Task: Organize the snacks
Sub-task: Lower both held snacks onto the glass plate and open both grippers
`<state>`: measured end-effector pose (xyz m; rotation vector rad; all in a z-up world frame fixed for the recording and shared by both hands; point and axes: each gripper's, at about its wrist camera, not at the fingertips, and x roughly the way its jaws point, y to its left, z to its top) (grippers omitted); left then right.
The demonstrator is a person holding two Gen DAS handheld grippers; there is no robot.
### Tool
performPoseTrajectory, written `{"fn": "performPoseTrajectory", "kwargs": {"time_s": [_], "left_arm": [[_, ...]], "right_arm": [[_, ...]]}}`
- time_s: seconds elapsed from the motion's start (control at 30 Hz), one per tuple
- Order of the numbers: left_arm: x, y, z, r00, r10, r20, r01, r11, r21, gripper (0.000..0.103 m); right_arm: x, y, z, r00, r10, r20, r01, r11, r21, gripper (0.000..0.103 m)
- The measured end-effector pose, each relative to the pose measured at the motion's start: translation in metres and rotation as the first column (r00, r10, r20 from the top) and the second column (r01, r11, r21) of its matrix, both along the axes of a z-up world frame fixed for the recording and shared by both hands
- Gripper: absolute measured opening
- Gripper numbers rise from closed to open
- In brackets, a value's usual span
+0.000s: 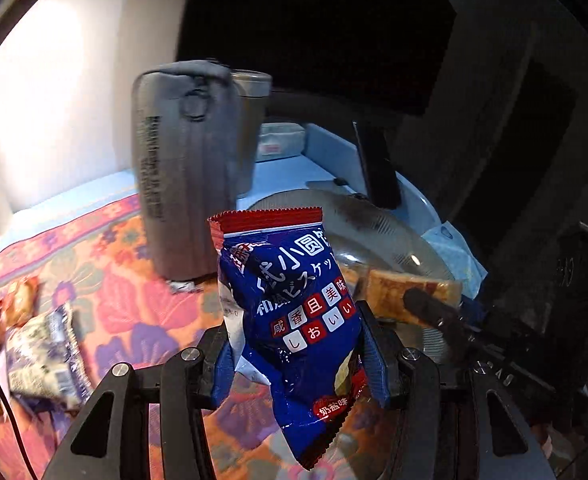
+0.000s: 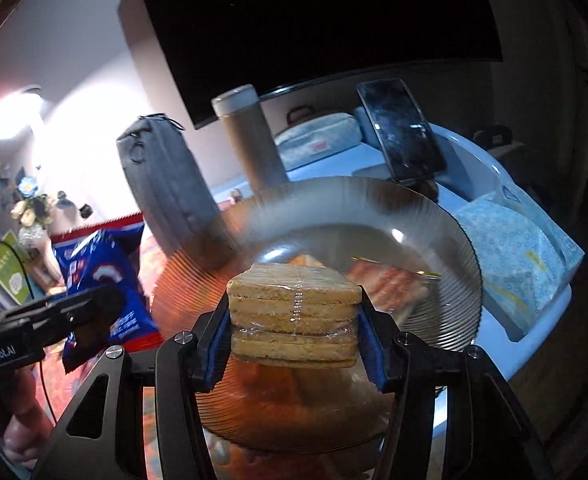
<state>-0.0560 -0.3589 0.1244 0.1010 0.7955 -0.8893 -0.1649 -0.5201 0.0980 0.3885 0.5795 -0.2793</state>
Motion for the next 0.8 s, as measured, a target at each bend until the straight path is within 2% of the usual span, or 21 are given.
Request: {"fn": "performPoseTrajectory", "kwargs": {"time_s": [0.27,0.33,0.4,0.8], "left_arm": [[0.006,-0.040,-0.012,0.999,-0.036,-0.019,0.036,0.999,0.016,0.052],[0.009,-0.041,-0.014,0.998,-0.044,-0.035,0.044,0.999,0.000,0.054],[0.011,-0.042,-0.014,0.998,-0.040,-0.041,0.040,0.999,-0.008,0.064],[0.004,0.000,-0.011,1.000,0.006,-0.013,-0.006,1.000,-0.021,0.065]], "right_arm": [[-0.004,-0.022,-0.005,1.000,-0.019,0.020,0.017,0.998,0.062,0.054],[-0.007,-0.025,-0.002,0.999,-0.028,0.030,0.026,0.997,0.066,0.055],[-0.010,-0.027,0.001,0.998,-0.038,0.042,0.036,0.998,0.059,0.059],[-0.004,0.000,0.011,0.998,0.032,0.051,-0.034,0.998,0.049,0.059]]}}
